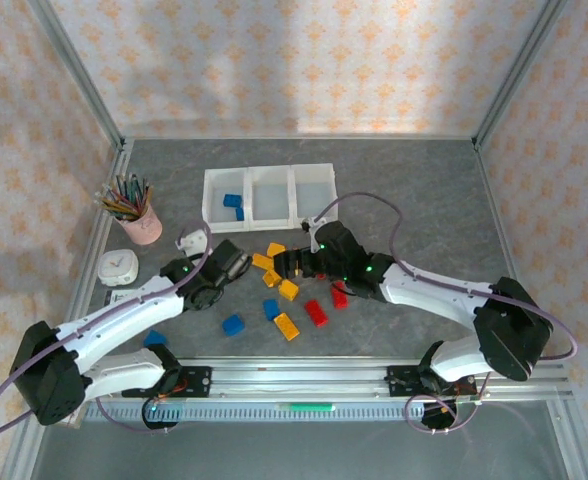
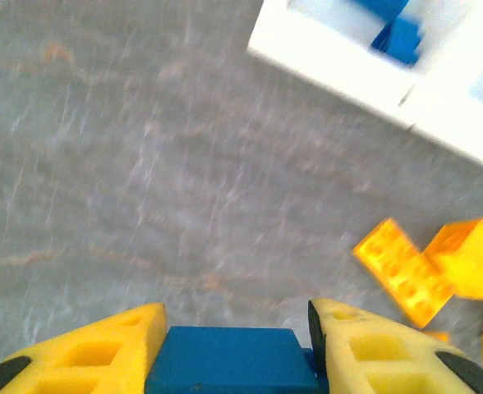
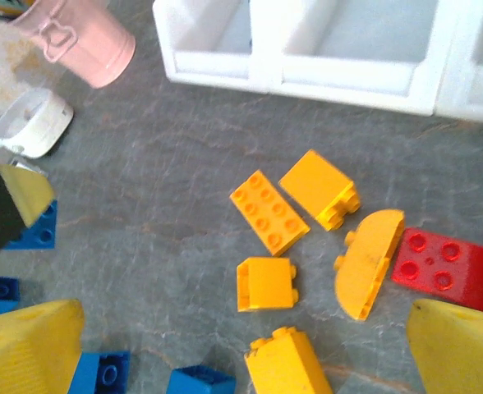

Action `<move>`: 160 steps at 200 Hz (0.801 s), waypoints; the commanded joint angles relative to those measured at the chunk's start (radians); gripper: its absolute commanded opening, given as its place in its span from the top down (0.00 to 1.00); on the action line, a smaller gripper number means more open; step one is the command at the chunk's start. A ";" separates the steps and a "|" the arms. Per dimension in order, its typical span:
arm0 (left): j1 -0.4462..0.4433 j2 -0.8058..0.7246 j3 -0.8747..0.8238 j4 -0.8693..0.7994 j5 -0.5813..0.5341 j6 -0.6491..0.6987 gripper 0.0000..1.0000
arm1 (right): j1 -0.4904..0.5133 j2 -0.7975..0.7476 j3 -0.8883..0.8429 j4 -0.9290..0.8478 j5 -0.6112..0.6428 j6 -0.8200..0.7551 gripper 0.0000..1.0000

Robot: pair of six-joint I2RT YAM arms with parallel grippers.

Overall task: Sort the legos into containers by color
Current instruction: Place the lego in the container.

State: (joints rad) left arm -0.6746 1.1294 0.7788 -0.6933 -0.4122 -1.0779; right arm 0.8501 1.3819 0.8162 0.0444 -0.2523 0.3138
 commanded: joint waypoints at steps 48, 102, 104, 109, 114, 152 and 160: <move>0.193 0.240 0.266 0.194 -0.028 0.303 0.61 | -0.043 0.046 0.094 0.018 0.047 0.018 0.00; 0.330 0.459 0.404 0.340 0.050 0.398 0.62 | -0.062 0.091 0.127 0.027 0.055 0.003 0.00; 0.333 0.467 0.410 0.347 0.055 0.401 0.61 | -0.062 0.091 0.127 0.027 0.056 0.003 0.00; 0.339 0.488 0.426 0.357 0.064 0.408 0.62 | -0.064 0.092 0.127 0.029 0.057 0.001 0.00; 0.343 0.514 0.445 0.361 0.072 0.417 0.61 | -0.065 0.094 0.127 0.029 0.059 -0.001 0.00; 0.370 0.679 0.579 0.359 0.069 0.448 0.61 | -0.072 0.103 0.131 0.029 0.064 -0.011 0.00; 0.373 0.701 0.595 0.370 0.070 0.457 0.60 | -0.073 0.103 0.131 0.027 0.064 -0.012 0.00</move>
State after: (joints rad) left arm -0.3172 1.7756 1.3083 -0.3557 -0.3470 -0.6712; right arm 0.7860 1.4731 0.9134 0.0498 -0.2184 0.3164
